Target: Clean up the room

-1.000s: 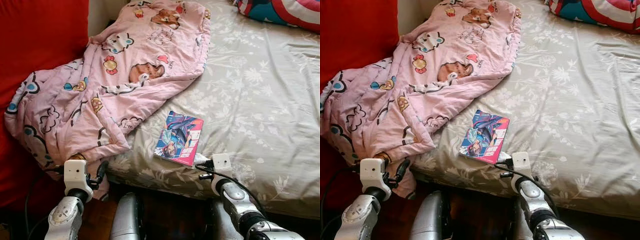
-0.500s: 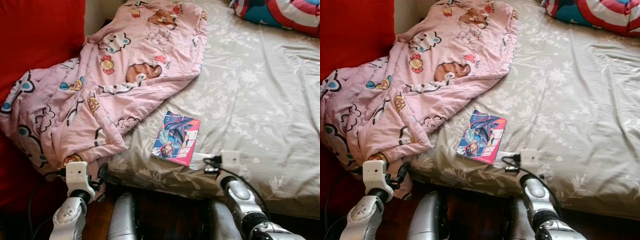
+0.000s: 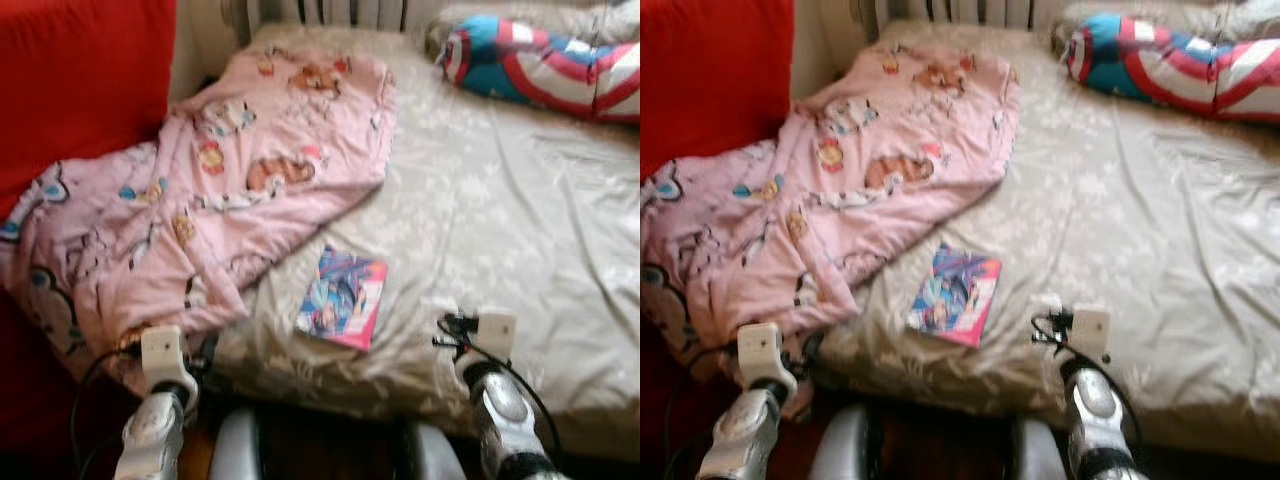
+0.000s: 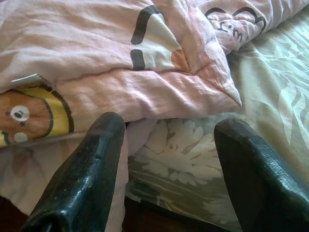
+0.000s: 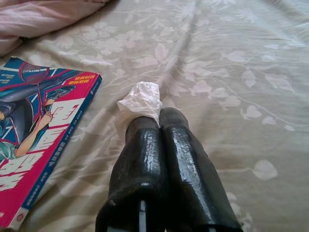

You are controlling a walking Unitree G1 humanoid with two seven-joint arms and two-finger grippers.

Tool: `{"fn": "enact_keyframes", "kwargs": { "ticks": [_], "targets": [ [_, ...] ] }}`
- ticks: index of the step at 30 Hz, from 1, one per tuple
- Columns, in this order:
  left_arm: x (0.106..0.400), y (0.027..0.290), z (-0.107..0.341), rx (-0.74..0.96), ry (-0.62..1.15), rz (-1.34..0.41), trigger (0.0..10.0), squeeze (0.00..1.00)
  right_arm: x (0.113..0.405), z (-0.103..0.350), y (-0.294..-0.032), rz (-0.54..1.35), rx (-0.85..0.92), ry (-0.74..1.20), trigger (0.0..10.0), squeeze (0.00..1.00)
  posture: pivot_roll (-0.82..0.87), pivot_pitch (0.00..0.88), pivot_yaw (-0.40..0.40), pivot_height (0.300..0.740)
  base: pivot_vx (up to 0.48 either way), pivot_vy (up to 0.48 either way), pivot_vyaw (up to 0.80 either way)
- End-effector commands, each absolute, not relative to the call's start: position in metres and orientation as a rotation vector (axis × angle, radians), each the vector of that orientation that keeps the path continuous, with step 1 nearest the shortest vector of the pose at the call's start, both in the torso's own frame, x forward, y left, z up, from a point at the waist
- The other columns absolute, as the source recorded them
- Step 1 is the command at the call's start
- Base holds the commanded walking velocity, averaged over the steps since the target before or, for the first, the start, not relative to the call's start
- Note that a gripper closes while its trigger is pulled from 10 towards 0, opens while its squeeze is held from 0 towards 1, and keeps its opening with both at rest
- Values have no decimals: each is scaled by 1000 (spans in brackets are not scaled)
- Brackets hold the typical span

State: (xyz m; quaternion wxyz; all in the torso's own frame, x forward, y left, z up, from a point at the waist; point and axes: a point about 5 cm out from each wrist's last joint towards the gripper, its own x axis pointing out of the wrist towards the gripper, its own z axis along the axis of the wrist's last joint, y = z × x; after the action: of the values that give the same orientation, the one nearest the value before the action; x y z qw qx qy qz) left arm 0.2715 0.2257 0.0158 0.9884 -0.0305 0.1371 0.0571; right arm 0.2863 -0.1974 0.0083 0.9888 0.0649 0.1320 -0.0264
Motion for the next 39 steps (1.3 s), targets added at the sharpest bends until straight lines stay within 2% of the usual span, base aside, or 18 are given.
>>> {"fn": "enact_keyframes", "kwargs": {
  "ticks": [1,6,12,15,24,30,39],
  "targets": [
    [268,227,8,-55,313,121,10000,0,278,-2,-202,-90,142,321,10000,0,25,0,-26,597,0,0,0],
    [268,229,1,-51,360,122,10000,0,270,-6,-211,-149,163,323,10000,0,17,0,-22,612,0,0,0],
    [265,231,-9,-33,444,115,10000,0,252,-26,-215,-197,175,450,10000,0,1,0,3,652,0,0,0],
    [262,228,-17,-36,517,92,10000,0,229,-47,-213,-227,176,602,10000,0,-24,0,28,677,0,0,0],
    [253,214,-34,-46,647,82,10000,0,200,-65,-229,-313,176,760,10000,0,-53,0,9,737,0,0,0],
    [238,200,-49,-54,741,55,10000,0,195,-64,-246,-335,167,771,10000,0,-31,0,-40,740,0,0,0],
    [201,211,-71,-120,855,165,10000,0,184,-70,-246,-237,134,839,10000,0,8,0,-88,740,0,0,0]
  ]
}}
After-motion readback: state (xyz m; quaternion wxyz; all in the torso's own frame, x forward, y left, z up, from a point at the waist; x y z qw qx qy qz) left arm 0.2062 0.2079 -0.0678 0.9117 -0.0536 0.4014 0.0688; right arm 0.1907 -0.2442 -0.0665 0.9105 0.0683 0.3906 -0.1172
